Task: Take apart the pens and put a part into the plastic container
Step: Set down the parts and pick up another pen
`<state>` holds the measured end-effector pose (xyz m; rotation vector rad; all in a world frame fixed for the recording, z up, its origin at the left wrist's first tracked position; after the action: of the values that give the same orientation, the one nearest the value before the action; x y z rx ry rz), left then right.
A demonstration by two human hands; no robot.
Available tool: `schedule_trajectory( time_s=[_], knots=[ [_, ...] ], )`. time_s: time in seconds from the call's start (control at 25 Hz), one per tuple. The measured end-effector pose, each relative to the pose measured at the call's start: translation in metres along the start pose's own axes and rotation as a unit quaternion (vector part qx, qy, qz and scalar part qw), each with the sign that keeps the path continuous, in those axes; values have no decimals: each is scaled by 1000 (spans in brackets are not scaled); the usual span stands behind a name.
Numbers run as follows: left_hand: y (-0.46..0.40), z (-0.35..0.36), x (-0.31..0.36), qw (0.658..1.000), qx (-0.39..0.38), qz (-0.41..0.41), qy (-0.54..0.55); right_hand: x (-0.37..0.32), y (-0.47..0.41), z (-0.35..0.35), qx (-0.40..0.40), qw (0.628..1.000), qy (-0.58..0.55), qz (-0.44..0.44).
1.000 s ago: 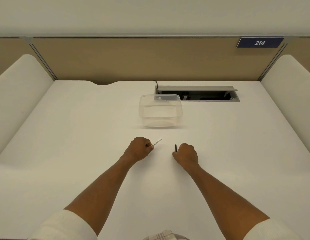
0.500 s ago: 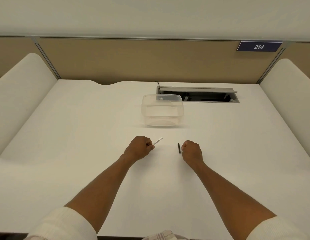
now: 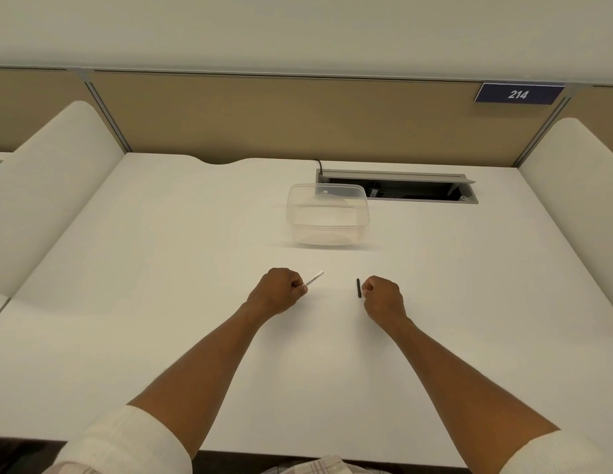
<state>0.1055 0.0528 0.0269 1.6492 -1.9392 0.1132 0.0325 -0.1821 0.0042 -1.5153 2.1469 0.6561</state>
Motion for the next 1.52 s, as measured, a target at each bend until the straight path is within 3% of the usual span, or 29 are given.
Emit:
schedule_trajectory(
  time_s=[0.2,0.4,0.76,0.96,1.2,1.32,1.52],
  knots=[
    [5,3,12,1000,2,12,5,-3,1,1,0,999,-19,-33],
    [7,3,32,999,7,33,-7,-32,7,-4,19,988,-47,-143],
    [17,17,58,998,-14,49,28,-77,29,-3,43,954,57,-293],
    [20,24,57,997,-30,60,44,-81,27,2,49,948,132,-284],
    [11,26,29,977,-39,-14,210,-80,30,9,67,929,175,-321],
    [7,38,19,997,-1,9,72,-69,25,17,24,944,135,-299],
    [7,75,22,995,-73,7,-67,-55,20,39,-68,960,51,-266]
  ],
)
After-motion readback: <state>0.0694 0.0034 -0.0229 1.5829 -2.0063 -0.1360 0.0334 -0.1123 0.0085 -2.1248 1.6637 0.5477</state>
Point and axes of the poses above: each hand's wrist, its own y-axis away from the middle knuckle, its own z-axis out of the palm, x = y × z, the point moved 9 cm from there along -y, towards the middle knuckle, and after that the axes turned 12 degrees about -z, right-handed, at the moved point
